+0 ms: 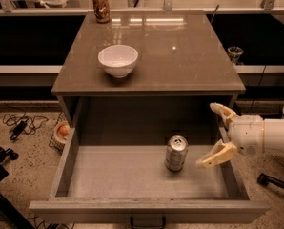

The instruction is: Pick 7up can from top drawer and place on counter

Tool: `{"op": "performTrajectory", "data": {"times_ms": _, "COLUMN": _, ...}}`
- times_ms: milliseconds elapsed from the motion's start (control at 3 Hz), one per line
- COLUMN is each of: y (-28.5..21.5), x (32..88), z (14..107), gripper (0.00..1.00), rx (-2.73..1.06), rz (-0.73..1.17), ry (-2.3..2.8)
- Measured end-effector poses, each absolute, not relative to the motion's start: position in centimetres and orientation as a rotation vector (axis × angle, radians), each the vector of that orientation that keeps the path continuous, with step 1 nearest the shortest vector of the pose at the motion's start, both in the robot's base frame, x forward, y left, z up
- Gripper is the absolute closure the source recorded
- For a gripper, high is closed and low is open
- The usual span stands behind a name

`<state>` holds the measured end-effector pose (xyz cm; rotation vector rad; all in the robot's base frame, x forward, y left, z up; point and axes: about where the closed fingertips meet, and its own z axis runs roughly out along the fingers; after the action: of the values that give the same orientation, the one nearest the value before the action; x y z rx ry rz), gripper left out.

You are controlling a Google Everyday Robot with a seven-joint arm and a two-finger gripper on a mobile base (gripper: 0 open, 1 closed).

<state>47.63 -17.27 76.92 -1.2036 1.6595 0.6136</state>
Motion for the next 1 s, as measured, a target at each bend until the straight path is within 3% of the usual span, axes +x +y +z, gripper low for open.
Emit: {"op": "performTrajectory", "data": {"times_ms": 1000, "y": -13.0, "x": 49.2, "z": 70.4, "gripper": 0.0, "rx": -1.226, "rz": 0.729, "ry": 1.647}}
